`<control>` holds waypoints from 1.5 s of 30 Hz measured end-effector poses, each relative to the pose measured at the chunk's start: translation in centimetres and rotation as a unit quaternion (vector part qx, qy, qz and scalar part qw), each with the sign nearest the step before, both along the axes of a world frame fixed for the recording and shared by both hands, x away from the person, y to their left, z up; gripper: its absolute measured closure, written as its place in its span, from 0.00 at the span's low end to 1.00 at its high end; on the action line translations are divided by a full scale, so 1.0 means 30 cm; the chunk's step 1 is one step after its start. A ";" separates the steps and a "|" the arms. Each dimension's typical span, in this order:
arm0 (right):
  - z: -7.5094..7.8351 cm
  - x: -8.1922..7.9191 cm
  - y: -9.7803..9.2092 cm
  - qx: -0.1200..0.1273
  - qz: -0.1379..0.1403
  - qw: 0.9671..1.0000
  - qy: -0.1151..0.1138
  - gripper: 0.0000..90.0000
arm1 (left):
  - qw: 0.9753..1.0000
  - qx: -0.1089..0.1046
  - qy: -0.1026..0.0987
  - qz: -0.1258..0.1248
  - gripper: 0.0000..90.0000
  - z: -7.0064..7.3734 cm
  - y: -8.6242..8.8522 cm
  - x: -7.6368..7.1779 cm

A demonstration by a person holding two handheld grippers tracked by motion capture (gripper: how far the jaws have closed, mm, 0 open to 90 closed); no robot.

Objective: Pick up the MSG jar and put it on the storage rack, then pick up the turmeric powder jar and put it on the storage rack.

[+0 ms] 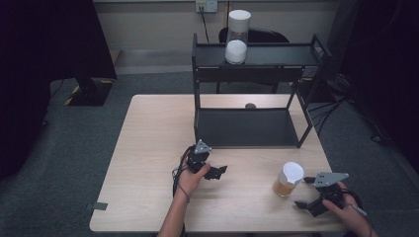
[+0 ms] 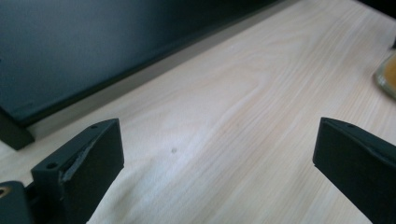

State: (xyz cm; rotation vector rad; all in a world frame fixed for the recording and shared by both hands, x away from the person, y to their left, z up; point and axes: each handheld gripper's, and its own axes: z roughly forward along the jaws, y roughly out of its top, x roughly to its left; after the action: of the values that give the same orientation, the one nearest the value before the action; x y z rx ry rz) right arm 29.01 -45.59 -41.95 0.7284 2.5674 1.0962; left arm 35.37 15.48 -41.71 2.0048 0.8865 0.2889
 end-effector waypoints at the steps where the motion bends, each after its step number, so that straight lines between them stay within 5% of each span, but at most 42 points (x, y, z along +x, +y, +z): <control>1: 0.000 0.000 0.000 0.000 0.000 1.000 0.000 0.00 | 1.000 0.009 -0.001 0.001 0.01 -0.001 -0.003 -0.005; 16: 0.000 0.000 0.000 0.000 0.000 1.000 0.000 0.00 | 0.999 0.037 0.000 0.005 0.02 -0.013 0.005 -0.052; 32: 0.000 0.000 0.000 0.000 0.000 1.000 0.000 0.00 | 0.995 0.099 -0.010 0.004 0.02 -0.015 -0.001 -0.107; 45: 0.000 0.000 0.000 0.000 -0.001 1.000 0.000 0.00 | 0.995 0.099 -0.009 0.000 0.00 -0.015 0.000 -0.103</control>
State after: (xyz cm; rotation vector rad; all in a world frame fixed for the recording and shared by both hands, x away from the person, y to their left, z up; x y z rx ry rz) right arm 29.00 -45.60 -41.94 0.7303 2.5672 1.0964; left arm 32.27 15.48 -42.16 2.1801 0.8753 0.4086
